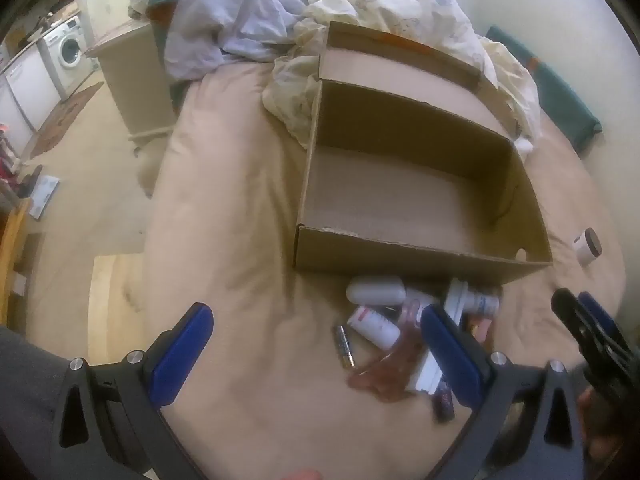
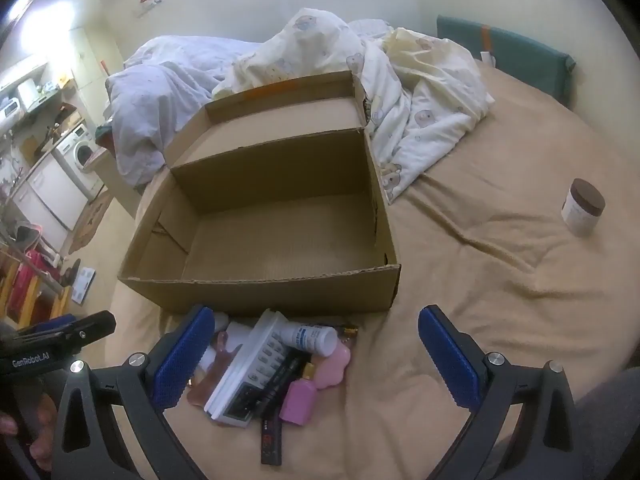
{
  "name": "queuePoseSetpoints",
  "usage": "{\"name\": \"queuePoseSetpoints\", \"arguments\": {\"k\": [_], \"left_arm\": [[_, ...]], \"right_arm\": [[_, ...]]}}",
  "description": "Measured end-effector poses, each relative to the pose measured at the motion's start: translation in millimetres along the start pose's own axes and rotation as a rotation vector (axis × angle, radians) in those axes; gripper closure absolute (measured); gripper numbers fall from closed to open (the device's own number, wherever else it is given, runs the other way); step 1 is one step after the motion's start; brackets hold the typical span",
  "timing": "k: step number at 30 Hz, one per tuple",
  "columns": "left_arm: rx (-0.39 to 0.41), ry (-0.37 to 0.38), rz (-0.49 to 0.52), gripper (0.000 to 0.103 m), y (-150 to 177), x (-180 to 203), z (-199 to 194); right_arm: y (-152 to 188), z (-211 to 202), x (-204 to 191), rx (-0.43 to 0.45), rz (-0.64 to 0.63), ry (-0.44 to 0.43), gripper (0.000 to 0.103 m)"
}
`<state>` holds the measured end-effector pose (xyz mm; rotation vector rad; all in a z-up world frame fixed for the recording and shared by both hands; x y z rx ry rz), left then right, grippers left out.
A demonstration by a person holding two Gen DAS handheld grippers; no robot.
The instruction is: Organize rigid objects
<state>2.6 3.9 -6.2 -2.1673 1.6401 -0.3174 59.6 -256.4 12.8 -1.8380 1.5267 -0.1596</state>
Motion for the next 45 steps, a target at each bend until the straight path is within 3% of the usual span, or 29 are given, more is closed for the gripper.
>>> {"name": "queuePoseSetpoints", "arguments": {"k": [45], "left_arm": [[-0.022,-0.003,-0.017,0.0,-0.4,-3.4,5.8]], "right_arm": [[0.6,-0.3,1.2,-0.011,0.001,0.005,0.0]]}}
Point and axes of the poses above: each gripper's, at about its wrist camera, not at the fingertips, and z roughly the way its jaws point, x to its right, y to its underside, the point moved 1 cm from there along z, roughly the way its jaws point, and after that the axes turned 11 degrees about -y, right-handed, at the moved point
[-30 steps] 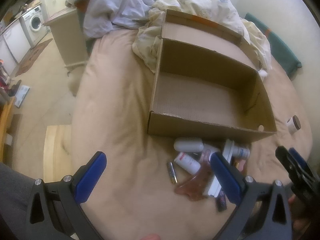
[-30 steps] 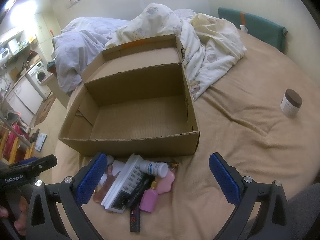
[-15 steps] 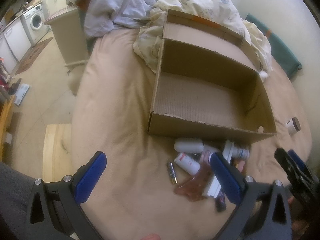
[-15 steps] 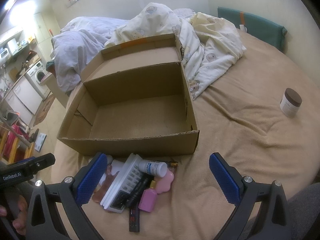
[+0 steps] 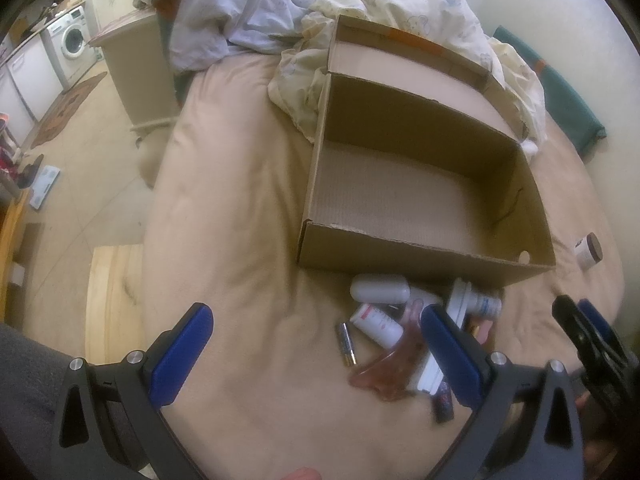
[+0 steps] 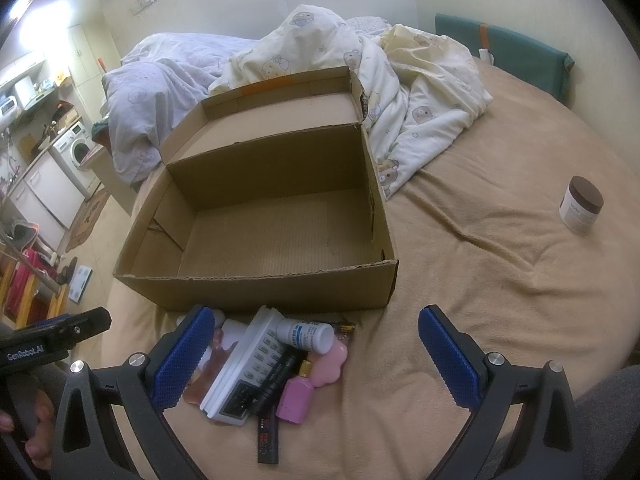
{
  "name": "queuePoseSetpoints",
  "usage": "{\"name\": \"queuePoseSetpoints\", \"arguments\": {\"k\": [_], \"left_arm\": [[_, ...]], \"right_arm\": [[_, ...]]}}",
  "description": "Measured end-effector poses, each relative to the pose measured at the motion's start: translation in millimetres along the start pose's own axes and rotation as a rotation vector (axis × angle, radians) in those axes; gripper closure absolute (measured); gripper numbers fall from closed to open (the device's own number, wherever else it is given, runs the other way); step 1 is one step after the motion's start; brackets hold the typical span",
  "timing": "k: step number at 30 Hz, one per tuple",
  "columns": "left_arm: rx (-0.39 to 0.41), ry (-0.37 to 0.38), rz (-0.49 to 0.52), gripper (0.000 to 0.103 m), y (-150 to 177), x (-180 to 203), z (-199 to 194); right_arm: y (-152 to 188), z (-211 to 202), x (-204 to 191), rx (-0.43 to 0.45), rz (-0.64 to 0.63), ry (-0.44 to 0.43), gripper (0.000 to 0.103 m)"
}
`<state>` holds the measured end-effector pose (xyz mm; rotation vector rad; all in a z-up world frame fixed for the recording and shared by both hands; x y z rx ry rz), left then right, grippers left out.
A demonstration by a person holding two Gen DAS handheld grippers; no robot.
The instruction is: Organize rigid objects
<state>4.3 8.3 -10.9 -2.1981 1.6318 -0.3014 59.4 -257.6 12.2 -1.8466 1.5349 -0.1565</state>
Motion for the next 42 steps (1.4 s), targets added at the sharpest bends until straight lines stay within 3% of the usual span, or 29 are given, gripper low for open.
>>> {"name": "queuePoseSetpoints", "arguments": {"k": [31,42], "left_arm": [[-0.019,-0.012,-0.02,0.0,-3,-6,4],[-0.113,-0.103,-0.115,0.0,-7,-35,30]], "right_arm": [[5,5,1,-0.016,0.001,0.003,0.0],[6,5,1,-0.025,0.011,0.005,0.0]]}}
Point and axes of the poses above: each gripper's, at about its wrist camera, not at the fingertips, and z roughly the way its jaws point, x to its right, y to its underside, the point moved 1 cm from there along z, roughly the way its jaws point, and after that the axes turned 11 degrees about -y, right-handed, at the moved point
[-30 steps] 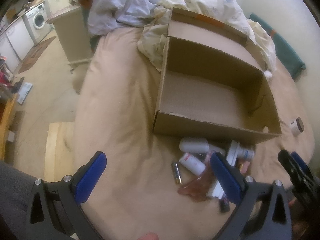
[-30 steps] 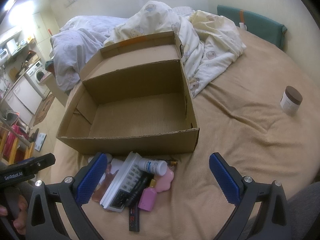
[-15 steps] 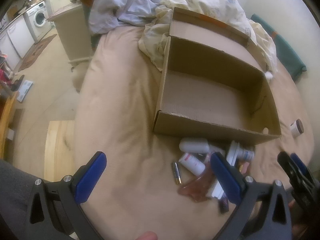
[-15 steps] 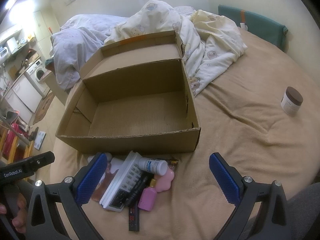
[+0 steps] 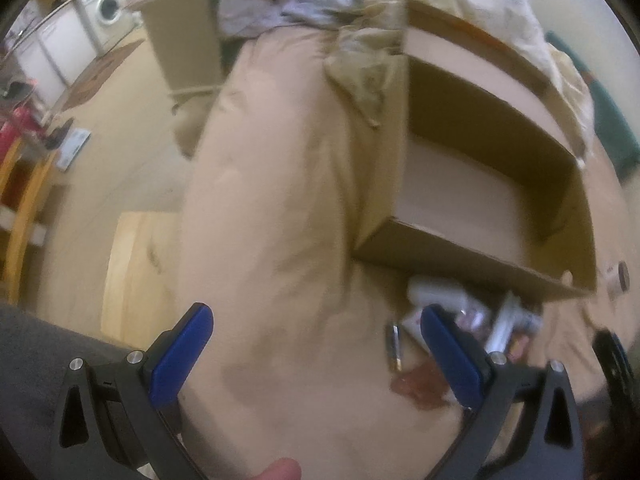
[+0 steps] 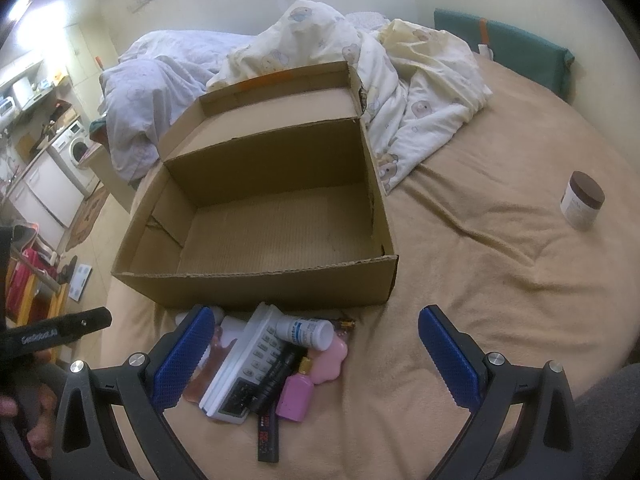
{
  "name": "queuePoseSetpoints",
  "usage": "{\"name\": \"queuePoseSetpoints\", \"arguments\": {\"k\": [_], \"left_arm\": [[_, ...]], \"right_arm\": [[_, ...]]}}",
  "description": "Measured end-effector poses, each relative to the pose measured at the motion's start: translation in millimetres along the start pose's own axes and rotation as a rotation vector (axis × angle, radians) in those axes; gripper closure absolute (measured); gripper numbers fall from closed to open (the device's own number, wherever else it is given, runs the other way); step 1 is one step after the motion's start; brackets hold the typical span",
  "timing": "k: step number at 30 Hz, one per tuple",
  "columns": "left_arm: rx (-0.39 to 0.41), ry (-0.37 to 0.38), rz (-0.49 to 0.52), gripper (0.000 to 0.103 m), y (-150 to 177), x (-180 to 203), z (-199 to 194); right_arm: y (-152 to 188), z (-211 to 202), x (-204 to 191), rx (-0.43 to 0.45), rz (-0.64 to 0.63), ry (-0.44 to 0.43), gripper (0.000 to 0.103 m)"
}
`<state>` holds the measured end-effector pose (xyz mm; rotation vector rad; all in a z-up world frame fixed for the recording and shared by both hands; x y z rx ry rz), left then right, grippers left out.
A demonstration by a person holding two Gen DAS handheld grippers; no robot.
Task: Organize rigid objects
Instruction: 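Grasp the small battery with the left tool while the right tool grasps the pink perfume bottle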
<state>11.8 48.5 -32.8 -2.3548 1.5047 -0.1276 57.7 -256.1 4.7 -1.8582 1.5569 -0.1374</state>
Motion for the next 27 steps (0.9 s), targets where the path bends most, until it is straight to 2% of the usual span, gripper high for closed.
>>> {"name": "queuePoseSetpoints", "arguments": {"k": [3,5,8,10,14,18,24,27], "left_arm": [[-0.021,-0.003,-0.022,0.001,-2,-6,9],[-0.061,0.013,-0.015,0.005,-2,-2,19],[-0.18,0.065,0.015,0.022,3,11,43],[-0.213,0.083,0.029,0.044,8,21,52],[-0.233,0.099,0.076,0.046,15,42,63],[-0.277,0.095,0.11,0.059,22,59,78],[-0.283,0.07,0.121,0.059,21,65,88],[-0.272,0.042,0.163,0.06,23,75,87]], "right_arm": [[-3,-2,1,-0.011,0.013,-0.005,0.0],[-5,-4,4,-0.006,0.027,-0.013,0.0],[-5,-5,8,-0.011,0.053,-0.021,0.0],[-5,-4,12,-0.022,0.079,-0.037,0.0],[-8,-1,21,-0.034,0.137,-0.074,0.0],[-6,-1,31,-0.04,0.201,-0.094,0.0],[-6,1,37,-0.045,0.243,-0.106,0.0],[-6,3,37,-0.052,0.249,-0.109,0.0]]}}
Point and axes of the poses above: each gripper's, at about its wrist camera, not at the fingertips, and z roughly the way its jaws point, x to its right, y to its underside, the point moved 1 cm from there along z, roughly the way its jaws point, and after that the axes turned 11 degrees about -y, right-handed, at the moved point
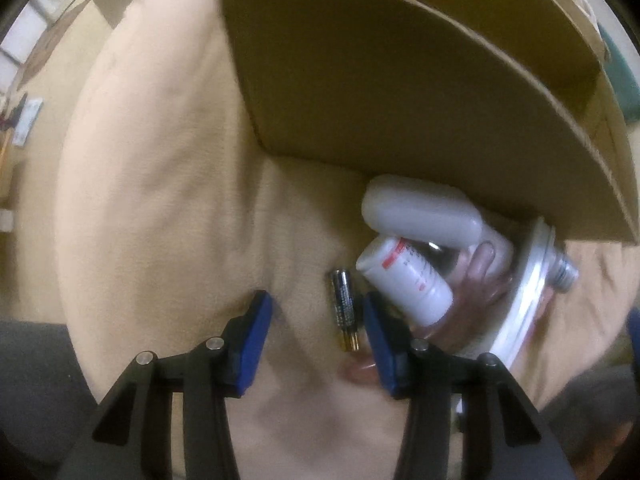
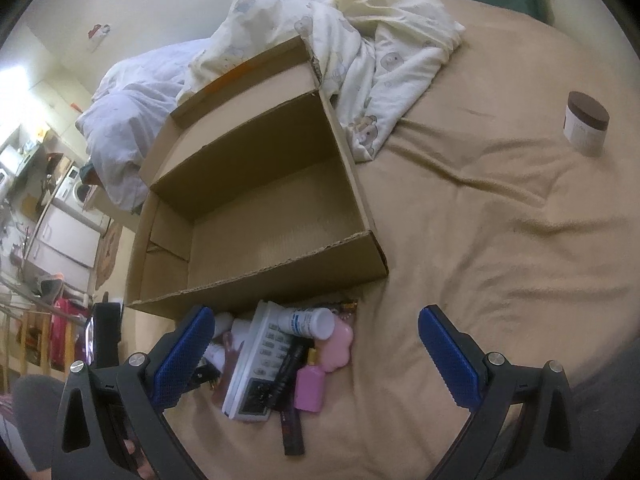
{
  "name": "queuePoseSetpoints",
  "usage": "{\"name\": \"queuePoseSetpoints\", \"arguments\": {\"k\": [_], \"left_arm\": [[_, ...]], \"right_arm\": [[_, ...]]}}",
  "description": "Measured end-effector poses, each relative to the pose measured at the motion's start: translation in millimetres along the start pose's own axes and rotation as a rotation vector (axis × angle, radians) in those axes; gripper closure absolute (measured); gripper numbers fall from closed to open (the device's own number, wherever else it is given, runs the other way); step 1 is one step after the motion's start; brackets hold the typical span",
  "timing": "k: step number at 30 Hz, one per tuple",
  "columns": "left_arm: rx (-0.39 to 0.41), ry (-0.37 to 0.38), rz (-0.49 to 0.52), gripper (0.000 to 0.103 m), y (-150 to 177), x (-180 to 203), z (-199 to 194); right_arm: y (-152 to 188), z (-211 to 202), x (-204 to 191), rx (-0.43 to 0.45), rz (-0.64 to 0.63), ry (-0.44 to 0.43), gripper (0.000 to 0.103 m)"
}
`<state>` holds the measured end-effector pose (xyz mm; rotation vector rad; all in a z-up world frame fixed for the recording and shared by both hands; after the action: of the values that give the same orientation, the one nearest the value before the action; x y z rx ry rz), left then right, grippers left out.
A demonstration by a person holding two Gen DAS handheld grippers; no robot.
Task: Organize rigid objects
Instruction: 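Grasp the small battery with the left tool while the right tool grasps the pink perfume bottle, then carry the battery and pink perfume bottle into the box and release both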
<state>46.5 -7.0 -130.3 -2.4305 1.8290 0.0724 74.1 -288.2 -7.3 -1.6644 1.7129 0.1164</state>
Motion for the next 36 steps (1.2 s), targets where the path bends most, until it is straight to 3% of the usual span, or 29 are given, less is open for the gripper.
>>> {"name": "queuePoseSetpoints", "arguments": {"k": [3,8,12,14,17,21,22,23,24,25,28,35,36], "left_arm": [[0.008,-0.019,0.015,0.064,2,6,3],[0.012,-0.026,-0.002,0.094,10,1,-2],[0.048,-0.033,-0.061,0.094,8,-15,-11],[0.019,0.003,-0.056,0.094,6,-16,-10],[0.049,-0.006,-0.041,0.094,3,-18,-19],[0.101,-0.001,-0.022,0.094,6,-17,-34],[0.106,0.004,-0.019,0.094,11,-16,-43],[0.11,0.004,-0.015,0.094,10,-17,-46],[0.117,0.0,-0.013,0.094,10,-15,-51],[0.118,-0.001,-0.018,0.094,10,-17,-57],[0.102,0.018,-0.035,0.094,9,-18,-54],[0.095,0.026,-0.01,0.094,14,-20,-47],[0.095,0.027,-0.007,0.094,14,-20,-47]], "right_arm": [[0,3,0,-0.012,0.002,0.0,0.0],[1,4,1,-0.017,0.002,0.007,0.0],[1,8,6,-0.028,0.012,0.02,0.0],[2,10,9,-0.036,0.02,0.023,0.0],[4,14,12,-0.06,0.029,0.005,0.0],[13,35,15,-0.185,0.074,-0.069,0.0],[17,42,15,-0.224,0.084,-0.083,0.003],[21,48,16,-0.26,0.088,-0.09,0.012],[24,54,16,-0.294,0.091,-0.096,0.04],[28,62,18,-0.332,0.102,-0.099,0.06],[41,84,27,-0.415,0.158,-0.081,0.063],[48,99,23,-0.442,0.104,-0.017,0.066],[50,101,22,-0.447,0.093,-0.008,0.071]]}}
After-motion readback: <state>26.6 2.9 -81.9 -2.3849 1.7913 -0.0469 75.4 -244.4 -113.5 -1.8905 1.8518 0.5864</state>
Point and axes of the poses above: each gripper's, at about its wrist camera, not at the fingertips, and z roughly the way its jaws point, x to its right, y to its underside, the point moved 1 cm from there along z, roughly the way its jaws point, and after that the axes turned 11 degrees about -y, right-handed, at the moved point
